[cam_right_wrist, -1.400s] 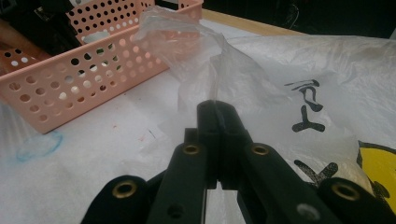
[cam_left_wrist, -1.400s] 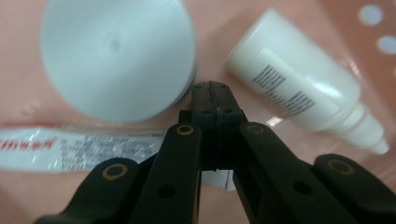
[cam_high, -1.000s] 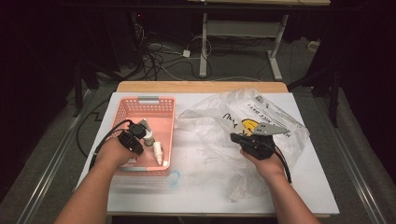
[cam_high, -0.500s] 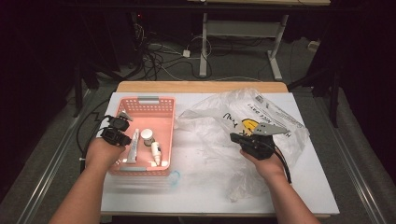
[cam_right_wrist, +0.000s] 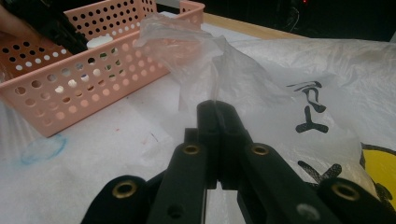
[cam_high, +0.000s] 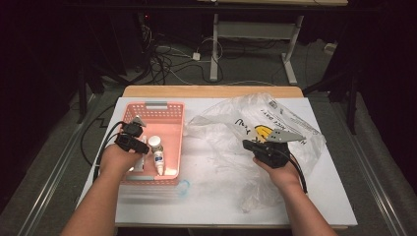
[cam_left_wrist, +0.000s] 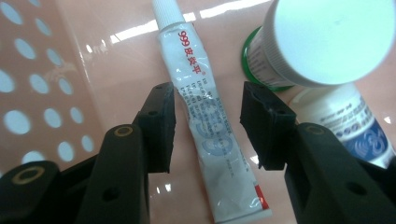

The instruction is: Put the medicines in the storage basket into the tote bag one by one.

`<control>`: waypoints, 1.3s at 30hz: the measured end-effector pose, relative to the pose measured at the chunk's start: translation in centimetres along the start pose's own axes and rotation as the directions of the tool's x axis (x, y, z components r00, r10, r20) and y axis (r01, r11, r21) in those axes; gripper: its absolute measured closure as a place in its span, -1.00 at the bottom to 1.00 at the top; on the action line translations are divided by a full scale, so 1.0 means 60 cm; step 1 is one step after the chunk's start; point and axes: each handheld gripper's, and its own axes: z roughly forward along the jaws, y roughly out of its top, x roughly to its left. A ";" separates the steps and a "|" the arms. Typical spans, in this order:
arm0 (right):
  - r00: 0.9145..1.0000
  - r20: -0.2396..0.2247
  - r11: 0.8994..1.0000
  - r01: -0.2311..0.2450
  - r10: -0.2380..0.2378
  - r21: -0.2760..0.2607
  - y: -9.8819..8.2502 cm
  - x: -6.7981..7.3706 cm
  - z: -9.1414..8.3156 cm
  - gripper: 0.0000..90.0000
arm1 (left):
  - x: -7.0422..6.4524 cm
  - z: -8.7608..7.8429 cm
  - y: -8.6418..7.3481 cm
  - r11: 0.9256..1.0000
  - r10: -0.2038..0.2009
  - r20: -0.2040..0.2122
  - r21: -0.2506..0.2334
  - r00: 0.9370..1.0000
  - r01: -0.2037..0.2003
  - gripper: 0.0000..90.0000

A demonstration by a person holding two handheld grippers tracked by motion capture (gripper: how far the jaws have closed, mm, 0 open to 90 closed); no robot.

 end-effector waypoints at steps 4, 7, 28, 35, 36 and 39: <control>1.000 -0.002 1.000 0.003 -0.003 -0.007 0.001 -0.001 -0.002 1.00 | -0.003 0.013 0.004 1.000 0.005 -0.012 0.031 1.000 -0.005 0.19; 1.000 -0.003 1.000 0.004 -0.004 -0.007 0.001 -0.001 -0.002 1.00 | -0.002 0.013 0.006 1.000 -0.014 -0.008 0.025 1.000 0.014 0.21; 1.000 -0.001 1.000 0.010 -0.010 -0.018 0.003 0.000 -0.007 1.00 | -0.005 0.006 0.002 0.999 -0.030 0.006 -0.016 1.000 0.030 0.51; 1.000 0.003 1.000 0.009 -0.009 -0.024 0.004 0.000 -0.009 1.00 | 0.000 -0.015 -0.008 0.995 -0.039 0.025 -0.092 0.999 0.041 0.51; 1.000 0.004 1.000 0.010 -0.010 -0.024 0.004 0.000 -0.009 1.00 | 0.002 -0.019 -0.010 0.994 -0.039 0.030 -0.104 0.999 0.042 0.51; 1.000 0.003 1.000 0.009 -0.009 -0.027 0.004 0.001 -0.010 1.00 | 0.002 -0.027 -0.015 0.991 -0.037 0.036 -0.128 0.999 0.041 0.51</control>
